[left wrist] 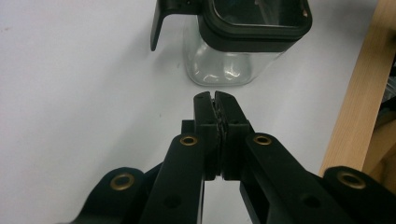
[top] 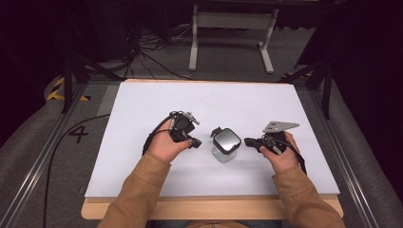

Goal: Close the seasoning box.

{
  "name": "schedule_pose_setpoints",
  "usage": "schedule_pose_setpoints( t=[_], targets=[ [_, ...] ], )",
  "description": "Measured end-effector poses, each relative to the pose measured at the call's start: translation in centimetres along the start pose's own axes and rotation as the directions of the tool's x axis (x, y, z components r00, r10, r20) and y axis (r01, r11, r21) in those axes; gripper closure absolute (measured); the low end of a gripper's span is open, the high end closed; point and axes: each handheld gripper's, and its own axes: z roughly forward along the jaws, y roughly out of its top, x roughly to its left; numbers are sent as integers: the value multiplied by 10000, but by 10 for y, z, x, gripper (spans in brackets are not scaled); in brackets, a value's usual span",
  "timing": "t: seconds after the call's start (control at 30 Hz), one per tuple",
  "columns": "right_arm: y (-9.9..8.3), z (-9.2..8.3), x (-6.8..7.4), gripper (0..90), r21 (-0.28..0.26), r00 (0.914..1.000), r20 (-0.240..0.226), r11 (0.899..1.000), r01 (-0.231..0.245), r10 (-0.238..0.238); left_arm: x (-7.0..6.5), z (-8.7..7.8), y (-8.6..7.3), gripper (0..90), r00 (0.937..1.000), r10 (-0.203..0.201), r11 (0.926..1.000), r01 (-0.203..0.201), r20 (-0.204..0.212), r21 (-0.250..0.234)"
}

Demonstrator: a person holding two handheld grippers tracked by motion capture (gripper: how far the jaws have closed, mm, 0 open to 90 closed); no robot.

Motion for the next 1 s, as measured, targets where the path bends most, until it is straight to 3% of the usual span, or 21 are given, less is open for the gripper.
schedule_pose_setpoints(
  t=[0.27,0.47,1.0],
  targets=[
    [-2,15,0,900,378,9995,-303,9992,83,-72,5,-7,-7,891,9992,-360,9993,359,-157,-102],
    [-2,16,-1,900,692,9987,-508,9976,22,13,5,-10,-8,892,9991,-322,9988,312,-282,-375],
    [-2,21,23,900,1333,9929,-1101,9893,587,-441,10,-17,-9,894,9979,-534,9953,501,-374,-832]
  ],
)
